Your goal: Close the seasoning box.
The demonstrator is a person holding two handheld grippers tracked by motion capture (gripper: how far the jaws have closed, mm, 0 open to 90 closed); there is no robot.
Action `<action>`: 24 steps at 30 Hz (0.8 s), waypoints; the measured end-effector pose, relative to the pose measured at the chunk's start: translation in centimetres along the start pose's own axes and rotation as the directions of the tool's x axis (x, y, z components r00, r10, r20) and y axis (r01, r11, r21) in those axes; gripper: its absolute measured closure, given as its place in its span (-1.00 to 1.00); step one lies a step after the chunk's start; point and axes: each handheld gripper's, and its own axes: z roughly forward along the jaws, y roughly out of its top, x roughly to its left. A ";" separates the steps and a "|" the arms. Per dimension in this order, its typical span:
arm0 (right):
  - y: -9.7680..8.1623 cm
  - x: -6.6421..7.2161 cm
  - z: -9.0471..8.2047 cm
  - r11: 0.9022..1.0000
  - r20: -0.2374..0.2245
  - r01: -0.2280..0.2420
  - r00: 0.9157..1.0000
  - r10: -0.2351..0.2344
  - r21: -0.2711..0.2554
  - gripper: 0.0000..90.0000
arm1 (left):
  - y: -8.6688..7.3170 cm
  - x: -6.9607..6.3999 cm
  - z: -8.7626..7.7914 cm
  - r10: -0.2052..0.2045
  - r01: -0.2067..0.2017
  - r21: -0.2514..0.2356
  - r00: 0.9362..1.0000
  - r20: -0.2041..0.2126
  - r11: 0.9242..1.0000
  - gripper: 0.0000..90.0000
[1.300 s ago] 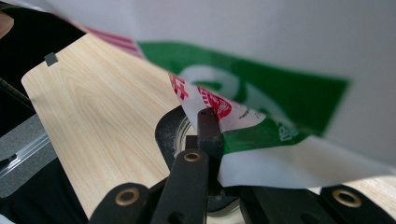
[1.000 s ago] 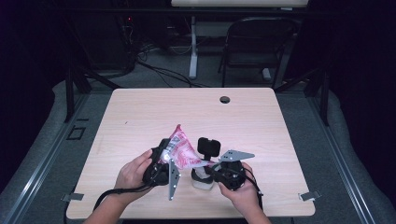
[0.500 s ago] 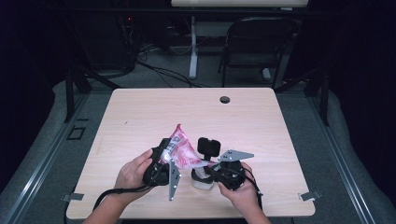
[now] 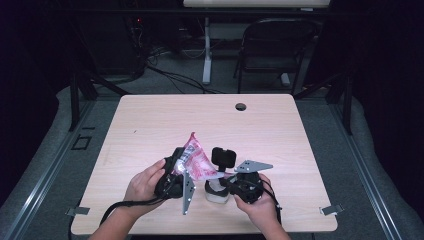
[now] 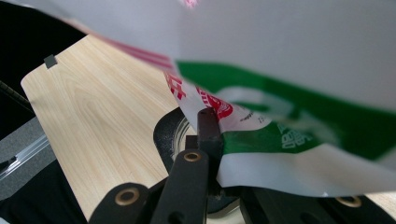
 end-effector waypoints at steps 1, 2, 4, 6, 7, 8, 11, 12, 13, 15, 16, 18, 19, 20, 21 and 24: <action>0.0 0.0 0.0 1.000 0.001 0.001 1.000 -0.001 0.001 1.00 | 0.0 0.0 0.0 0.001 -0.001 0.000 1.000 0.000 1.000 0.57; 0.0 0.0 0.0 1.000 0.000 0.001 1.000 -0.001 0.000 1.00 | 0.0 0.1 0.0 -0.001 0.001 0.000 1.000 -0.001 1.000 0.57; 0.0 0.0 0.0 1.000 0.001 0.001 1.000 -0.001 0.001 1.00 | 0.1 0.1 0.0 0.000 0.000 0.000 1.000 -0.001 1.000 0.57; 0.0 0.0 0.0 1.000 0.000 0.001 1.000 -0.001 0.001 1.00 | 0.1 0.1 -0.1 -0.002 0.002 -0.002 1.000 -0.002 1.000 0.57; 0.1 0.0 0.0 1.000 -0.001 0.001 1.000 -0.001 0.000 1.00 | 0.1 0.1 -0.1 -0.005 0.005 -0.004 1.000 -0.001 1.000 0.57; 0.1 0.1 0.0 1.000 -0.002 0.001 1.000 -0.001 0.001 1.00 | 0.1 0.1 -0.1 -0.005 0.005 -0.004 1.000 -0.001 1.000 0.57; 0.1 0.1 0.0 1.000 -0.001 0.002 1.000 -0.002 -0.001 1.00 | 0.1 0.2 -0.1 -0.005 0.005 -0.004 1.000 0.000 1.000 0.57; 0.1 0.1 0.1 1.000 0.000 0.002 1.000 -0.002 0.000 1.00 | 0.1 0.1 0.0 -0.013 0.013 -0.009 1.000 0.001 1.000 0.57; 0.0 0.1 0.1 1.000 -0.003 -0.002 1.000 0.002 -0.004 1.00 | 0.1 0.1 0.0 -0.013 0.013 -0.009 1.000 0.001 1.000 0.57; 0.1 0.1 0.1 1.000 -0.005 0.002 1.000 -0.002 0.001 1.00 | 0.1 0.2 -0.1 -0.006 0.006 -0.005 1.000 0.001 1.000 0.57; 0.1 0.1 0.1 1.000 -0.005 0.002 1.000 -0.002 0.001 1.00 | 0.1 0.2 -0.1 -0.004 0.004 -0.004 1.000 0.001 1.000 0.57; 0.1 0.0 0.1 1.000 -0.002 0.007 1.000 -0.007 0.007 1.00 | 0.1 0.2 -0.1 -0.005 0.005 -0.004 1.000 0.000 1.000 0.57; 0.1 0.0 0.1 1.000 -0.002 0.007 1.000 -0.007 0.006 1.00 | 0.1 0.2 -0.1 -0.005 0.005 -0.003 1.000 0.001 1.000 0.57; 0.1 0.1 0.1 1.000 -0.004 0.002 1.000 -0.002 0.001 1.00 | 0.1 0.2 -0.1 -0.015 0.015 -0.005 1.000 0.004 1.000 0.57; 0.1 0.1 0.2 1.000 -0.002 -0.002 1.000 0.002 -0.004 1.00 | 0.1 0.2 -0.1 -0.016 0.016 -0.010 1.000 0.000 1.000 0.57; 0.1 0.1 0.2 1.000 -0.005 0.003 1.000 -0.003 0.002 1.00 | 0.1 0.2 -0.1 -0.011 0.011 -0.012 1.000 -0.003 1.000 0.57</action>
